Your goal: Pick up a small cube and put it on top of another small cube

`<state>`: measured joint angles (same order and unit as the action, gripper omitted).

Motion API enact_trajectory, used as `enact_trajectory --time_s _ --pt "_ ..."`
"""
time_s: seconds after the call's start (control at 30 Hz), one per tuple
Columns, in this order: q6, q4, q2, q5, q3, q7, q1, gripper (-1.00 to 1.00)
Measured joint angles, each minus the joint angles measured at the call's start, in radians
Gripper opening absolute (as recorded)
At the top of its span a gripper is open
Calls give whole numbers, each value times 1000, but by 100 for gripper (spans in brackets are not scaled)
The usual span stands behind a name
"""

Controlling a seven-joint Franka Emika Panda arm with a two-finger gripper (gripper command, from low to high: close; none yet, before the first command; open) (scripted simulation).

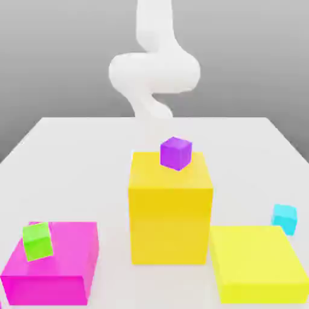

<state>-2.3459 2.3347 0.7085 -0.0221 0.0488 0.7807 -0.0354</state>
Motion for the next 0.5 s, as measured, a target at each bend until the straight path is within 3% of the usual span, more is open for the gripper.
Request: enact_trajectory --time_s 0.5 --pt "-280 210 -551 -125 286 -125 -217 0"
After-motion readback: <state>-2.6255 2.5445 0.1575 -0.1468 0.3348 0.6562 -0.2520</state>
